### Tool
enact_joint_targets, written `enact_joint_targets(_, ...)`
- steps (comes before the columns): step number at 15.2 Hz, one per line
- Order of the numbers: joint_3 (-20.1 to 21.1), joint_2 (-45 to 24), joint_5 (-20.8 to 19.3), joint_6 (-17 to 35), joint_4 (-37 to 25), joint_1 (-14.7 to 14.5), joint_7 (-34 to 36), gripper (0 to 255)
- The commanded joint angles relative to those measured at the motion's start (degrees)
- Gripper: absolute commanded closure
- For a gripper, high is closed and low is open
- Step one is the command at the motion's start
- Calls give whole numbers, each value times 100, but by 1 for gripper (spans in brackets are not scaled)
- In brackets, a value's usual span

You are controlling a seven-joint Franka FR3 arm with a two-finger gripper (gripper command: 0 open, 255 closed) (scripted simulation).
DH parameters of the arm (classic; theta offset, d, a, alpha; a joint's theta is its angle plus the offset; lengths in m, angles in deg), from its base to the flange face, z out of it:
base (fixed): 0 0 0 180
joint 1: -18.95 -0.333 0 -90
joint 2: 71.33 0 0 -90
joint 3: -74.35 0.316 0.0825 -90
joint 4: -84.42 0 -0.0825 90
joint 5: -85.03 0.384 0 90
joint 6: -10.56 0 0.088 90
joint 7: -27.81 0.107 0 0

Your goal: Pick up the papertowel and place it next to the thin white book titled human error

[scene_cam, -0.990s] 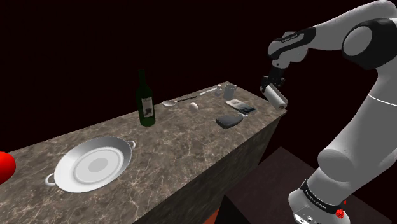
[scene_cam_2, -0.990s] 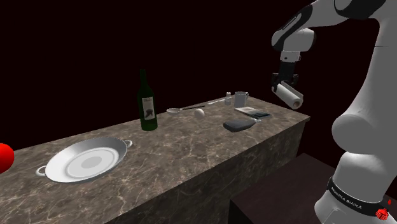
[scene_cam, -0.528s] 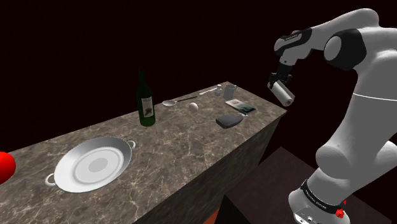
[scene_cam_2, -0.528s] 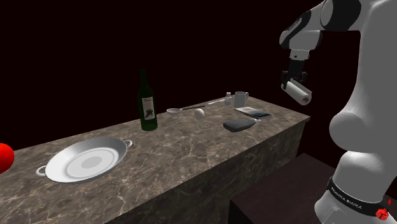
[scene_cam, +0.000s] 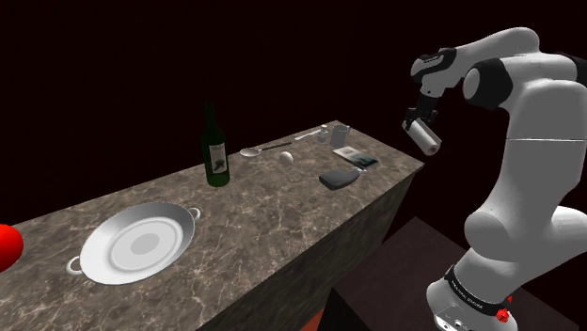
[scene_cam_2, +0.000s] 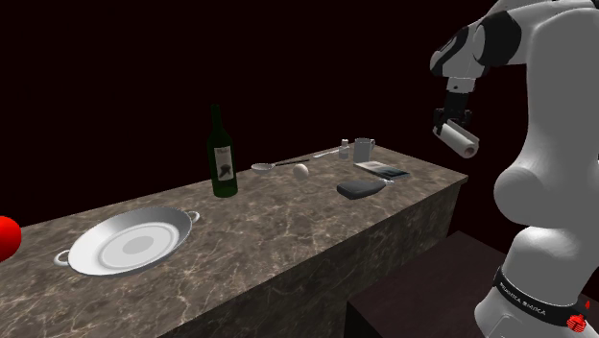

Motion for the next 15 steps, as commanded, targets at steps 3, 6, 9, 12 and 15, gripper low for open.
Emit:
enact_joint_targets(3,23,-102,44,237,141,4,-34,255)
enact_joint_targets(6,41,-177,79,428,262,7,-63,255)
enact_joint_targets(9,61,-262,117,615,369,12,-93,255)
enact_joint_targets(12,83,-356,158,796,462,21,-124,255)
enact_joint_targets(15,108,-458,201,973,542,32,-156,255)
